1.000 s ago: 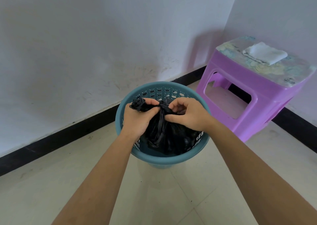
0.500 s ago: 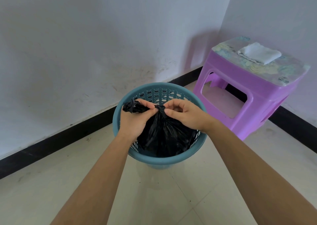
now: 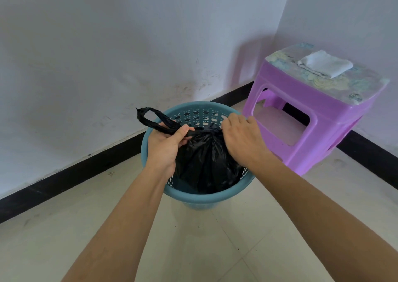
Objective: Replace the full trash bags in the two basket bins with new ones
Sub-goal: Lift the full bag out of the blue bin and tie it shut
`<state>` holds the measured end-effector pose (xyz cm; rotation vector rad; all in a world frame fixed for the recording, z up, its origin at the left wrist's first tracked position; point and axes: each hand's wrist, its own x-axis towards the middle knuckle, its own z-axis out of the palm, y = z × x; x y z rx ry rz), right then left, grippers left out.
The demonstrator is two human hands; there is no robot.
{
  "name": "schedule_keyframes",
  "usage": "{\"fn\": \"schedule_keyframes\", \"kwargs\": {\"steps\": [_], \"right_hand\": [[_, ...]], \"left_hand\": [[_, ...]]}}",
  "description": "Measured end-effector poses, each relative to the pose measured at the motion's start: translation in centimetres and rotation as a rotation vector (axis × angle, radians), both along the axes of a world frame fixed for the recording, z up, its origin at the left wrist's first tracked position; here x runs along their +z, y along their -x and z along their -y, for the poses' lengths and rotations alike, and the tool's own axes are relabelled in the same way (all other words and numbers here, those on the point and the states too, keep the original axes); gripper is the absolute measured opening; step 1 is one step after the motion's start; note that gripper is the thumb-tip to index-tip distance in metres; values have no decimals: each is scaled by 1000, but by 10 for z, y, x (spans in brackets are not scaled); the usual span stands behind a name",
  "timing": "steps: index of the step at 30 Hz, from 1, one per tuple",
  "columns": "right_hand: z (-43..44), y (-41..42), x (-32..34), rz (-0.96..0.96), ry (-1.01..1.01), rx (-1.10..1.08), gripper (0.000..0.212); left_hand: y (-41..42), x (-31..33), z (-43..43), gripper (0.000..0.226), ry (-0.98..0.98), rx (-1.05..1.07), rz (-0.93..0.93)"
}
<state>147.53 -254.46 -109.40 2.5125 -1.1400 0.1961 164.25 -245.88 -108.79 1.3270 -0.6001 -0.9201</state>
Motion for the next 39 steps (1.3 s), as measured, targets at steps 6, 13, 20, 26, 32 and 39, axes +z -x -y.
{"fn": "schedule_keyframes", "kwargs": {"steps": [6, 13, 20, 26, 32, 39], "right_hand": [[11, 5, -2, 148, -151, -26, 13], [7, 2, 1, 602, -456, 74, 12], [-1, -8, -5, 603, -567, 64, 13], [-8, -2, -7, 603, -583, 131, 7], [-9, 4, -6, 637, -578, 180, 8], [-2, 5, 44, 636, -750, 80, 17]], "left_hand": [[-5, 0, 2, 8, -3, 58, -64], [8, 5, -4, 21, -217, 168, 43], [18, 19, -26, 59, -358, 125, 603], [16, 11, -7, 41, -186, -150, 1094], [-4, -20, 9, 38, -354, -439, 1078], [0, 30, 23, 14, -331, -359, 918]]}}
